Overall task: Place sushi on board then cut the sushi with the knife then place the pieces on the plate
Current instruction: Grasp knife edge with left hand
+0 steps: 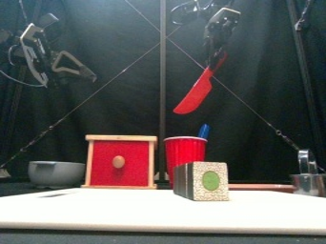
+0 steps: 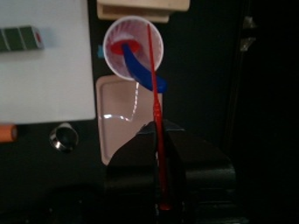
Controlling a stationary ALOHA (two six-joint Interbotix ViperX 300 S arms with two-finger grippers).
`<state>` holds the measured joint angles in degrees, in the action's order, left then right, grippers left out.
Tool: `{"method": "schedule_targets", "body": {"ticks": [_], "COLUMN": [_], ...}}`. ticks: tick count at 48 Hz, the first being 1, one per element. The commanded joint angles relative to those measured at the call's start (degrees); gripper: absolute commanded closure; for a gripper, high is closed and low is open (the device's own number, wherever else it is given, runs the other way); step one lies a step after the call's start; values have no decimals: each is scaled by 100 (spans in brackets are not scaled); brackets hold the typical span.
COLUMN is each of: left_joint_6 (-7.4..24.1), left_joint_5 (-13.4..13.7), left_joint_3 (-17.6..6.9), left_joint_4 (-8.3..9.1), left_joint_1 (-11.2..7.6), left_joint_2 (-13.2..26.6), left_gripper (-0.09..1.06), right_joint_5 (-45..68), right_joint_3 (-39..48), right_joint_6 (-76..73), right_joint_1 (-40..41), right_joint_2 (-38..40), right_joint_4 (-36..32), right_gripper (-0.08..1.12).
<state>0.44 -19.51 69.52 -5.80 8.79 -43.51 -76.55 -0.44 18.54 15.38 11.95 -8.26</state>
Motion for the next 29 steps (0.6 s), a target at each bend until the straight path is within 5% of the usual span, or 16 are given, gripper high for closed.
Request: {"method": "schedule_targets", "body": {"ticks": [1, 14, 29], "left_joint_6": [0, 9, -18], "left_joint_5": [-211, -281, -281], "left_joint_3": [-141, -229, -299], "left_joint_4": [53, 70, 53], "left_joint_1": [-26, -141, -396], "left_joint_2": [9, 35, 439], "left_gripper": [95, 88, 45], "right_joint_5": [422, 1652, 3999], "right_joint_3": [237, 1116, 3006], "right_joint_6": [-70, -387, -747], "right_joint_1": [-35, -167, -396], "right_joint_2": [501, 1072, 1907], "right_joint_4": [35, 826, 1424], "right_gripper": [76, 76, 76]}}
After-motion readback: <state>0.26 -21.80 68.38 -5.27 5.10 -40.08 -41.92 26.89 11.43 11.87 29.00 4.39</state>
